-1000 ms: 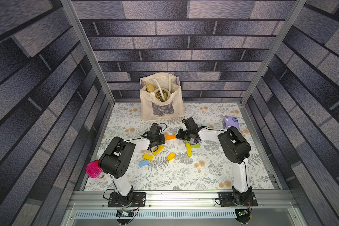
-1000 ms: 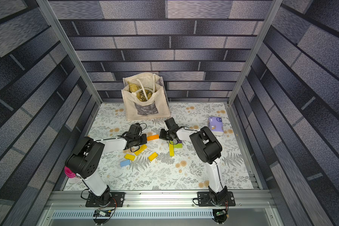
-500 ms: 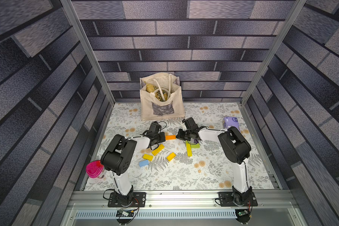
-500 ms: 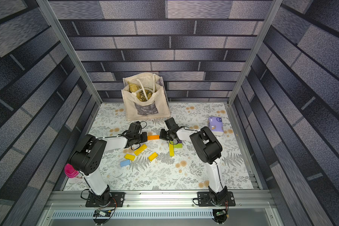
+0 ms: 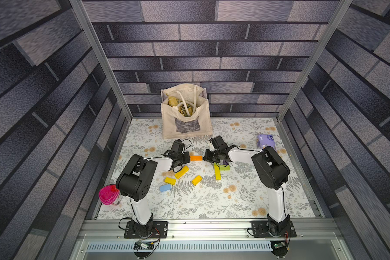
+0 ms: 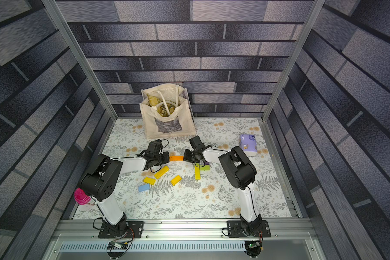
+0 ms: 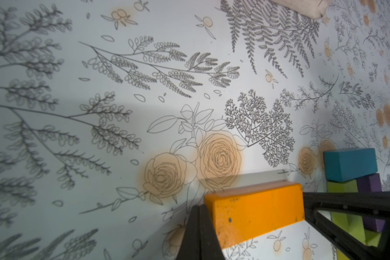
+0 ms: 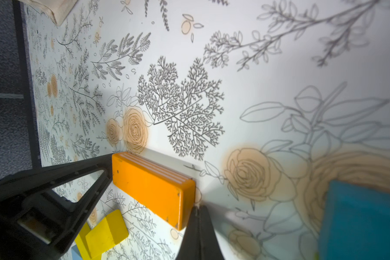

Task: Assemble the letter p with building blocks
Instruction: Adjust the building block at the center of the board, then pick up the building block from the center of the board.

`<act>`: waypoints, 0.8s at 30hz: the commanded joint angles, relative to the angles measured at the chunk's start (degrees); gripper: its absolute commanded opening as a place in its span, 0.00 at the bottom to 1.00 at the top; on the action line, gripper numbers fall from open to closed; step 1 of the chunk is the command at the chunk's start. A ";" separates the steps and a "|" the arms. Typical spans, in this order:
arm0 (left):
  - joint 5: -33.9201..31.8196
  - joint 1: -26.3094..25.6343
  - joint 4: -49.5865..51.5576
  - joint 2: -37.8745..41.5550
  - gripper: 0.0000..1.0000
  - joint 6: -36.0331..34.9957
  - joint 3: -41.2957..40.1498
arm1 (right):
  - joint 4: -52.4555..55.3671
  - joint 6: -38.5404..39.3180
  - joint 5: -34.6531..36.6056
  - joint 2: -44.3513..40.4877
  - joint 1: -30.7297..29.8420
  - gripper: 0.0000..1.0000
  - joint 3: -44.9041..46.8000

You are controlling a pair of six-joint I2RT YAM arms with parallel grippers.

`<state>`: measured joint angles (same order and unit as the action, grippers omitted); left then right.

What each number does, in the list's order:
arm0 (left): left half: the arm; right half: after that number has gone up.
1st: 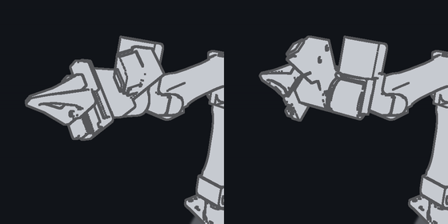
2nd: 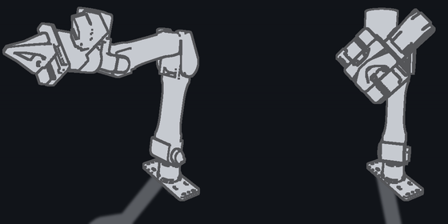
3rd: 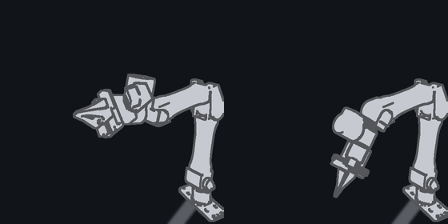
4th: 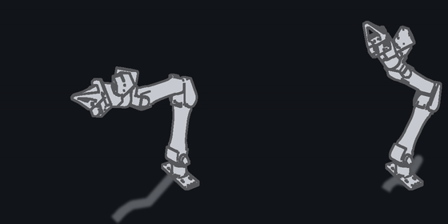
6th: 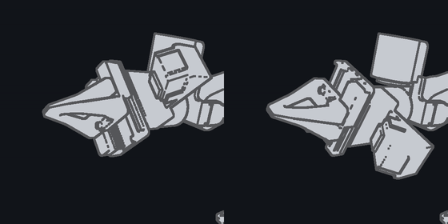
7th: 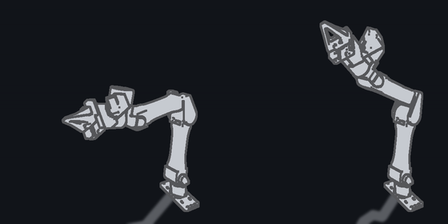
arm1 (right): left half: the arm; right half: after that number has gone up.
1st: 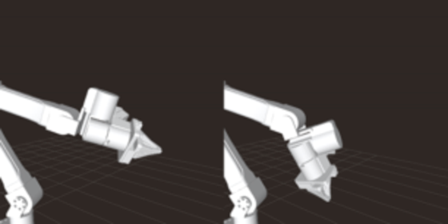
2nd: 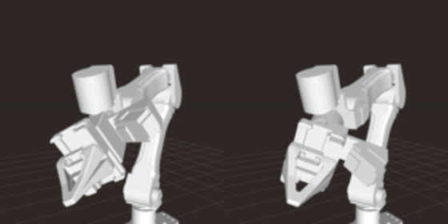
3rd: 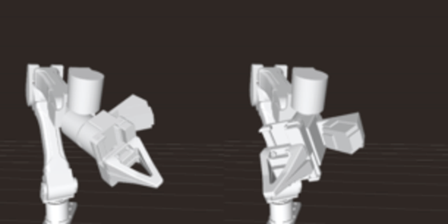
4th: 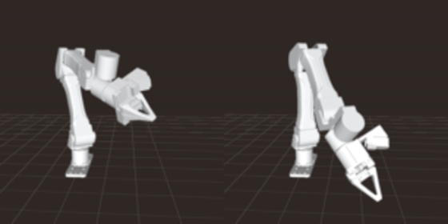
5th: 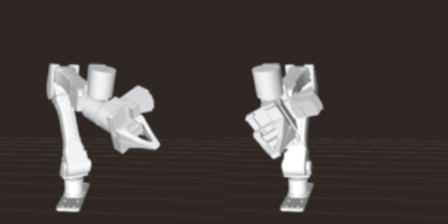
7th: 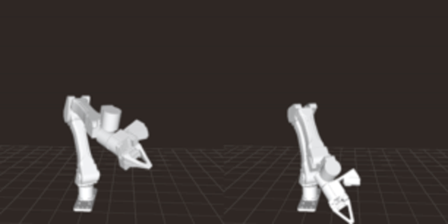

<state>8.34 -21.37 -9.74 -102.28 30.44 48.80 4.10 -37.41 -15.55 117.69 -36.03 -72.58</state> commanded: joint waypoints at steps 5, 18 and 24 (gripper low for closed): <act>-4.78 2.45 3.65 9.00 0.19 -0.99 -4.71 | 7.50 4.45 7.55 -9.81 -0.44 0.00 3.17; -10.69 -9.78 10.44 25.83 0.48 -8.21 -9.49 | 9.32 11.12 16.25 -29.67 -0.38 0.52 7.02; -16.81 -18.30 17.01 26.13 0.60 -10.75 -8.25 | 13.99 14.01 21.04 -33.71 0.26 0.62 5.84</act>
<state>-3.31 -37.87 1.39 -76.71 22.63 40.58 13.76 -26.02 1.30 85.56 -36.07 -66.37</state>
